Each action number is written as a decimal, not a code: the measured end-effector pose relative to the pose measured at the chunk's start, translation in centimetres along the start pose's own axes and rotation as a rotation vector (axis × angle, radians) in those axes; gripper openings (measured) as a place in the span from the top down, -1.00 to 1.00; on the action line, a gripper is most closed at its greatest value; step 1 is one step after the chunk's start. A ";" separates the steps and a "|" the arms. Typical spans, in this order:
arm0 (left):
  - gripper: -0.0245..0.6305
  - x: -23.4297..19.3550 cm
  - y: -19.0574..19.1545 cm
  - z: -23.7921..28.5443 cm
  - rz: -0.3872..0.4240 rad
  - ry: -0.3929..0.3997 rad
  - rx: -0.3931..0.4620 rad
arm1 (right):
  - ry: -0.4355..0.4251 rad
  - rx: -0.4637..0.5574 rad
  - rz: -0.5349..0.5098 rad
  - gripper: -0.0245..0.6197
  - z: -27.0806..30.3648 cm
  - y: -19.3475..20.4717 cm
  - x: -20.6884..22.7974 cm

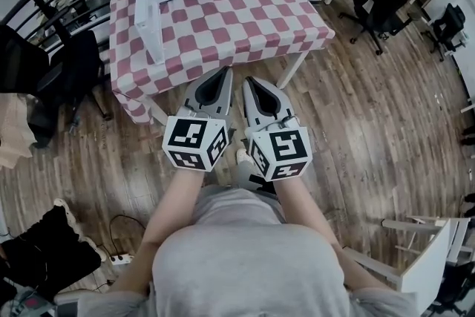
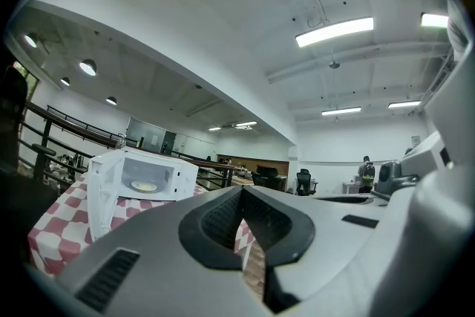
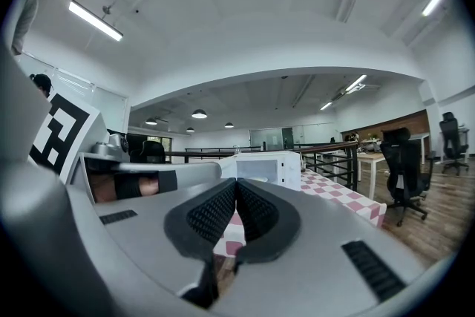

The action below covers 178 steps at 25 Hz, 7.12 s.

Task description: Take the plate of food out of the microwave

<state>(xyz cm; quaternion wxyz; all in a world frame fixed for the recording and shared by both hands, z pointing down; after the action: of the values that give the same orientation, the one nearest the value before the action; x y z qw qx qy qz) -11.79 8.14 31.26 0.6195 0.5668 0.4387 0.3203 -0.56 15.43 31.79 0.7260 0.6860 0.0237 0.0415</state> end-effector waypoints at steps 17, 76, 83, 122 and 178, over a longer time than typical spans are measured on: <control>0.92 -6.0 -1.0 5.1 0.001 -0.090 0.028 | -0.089 0.005 0.003 0.84 8.8 -0.4 1.8; 0.92 -23.9 -1.2 23.8 -0.062 -0.379 0.057 | -0.377 -0.053 0.010 0.84 37.6 0.4 10.7; 0.92 -26.6 -1.0 25.3 -0.069 -0.394 0.047 | -0.379 -0.061 -0.001 0.84 40.6 0.6 11.0; 0.21 -41.5 2.9 30.5 -0.518 -0.354 0.118 | -0.403 -0.145 -0.051 0.84 54.2 3.7 9.9; 0.19 -54.2 13.9 33.9 -1.266 -0.869 0.235 | -0.366 -0.381 0.004 0.84 62.8 10.7 10.7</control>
<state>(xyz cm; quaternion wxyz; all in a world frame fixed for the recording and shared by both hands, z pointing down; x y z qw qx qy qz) -1.88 -52.52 53.81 0.7366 0.3450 0.4277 -0.3943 15.54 -45.45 46.34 0.8342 0.5331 -0.1177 -0.0781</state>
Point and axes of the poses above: the fingertips, and each gripper's own axes: z forward along the fingers, x to its right, y out of its underside, the point moved 9 cm from there along -z, backward along the fingers, and after that the axes turned 10 degrees about y, right-handed, at the moved point
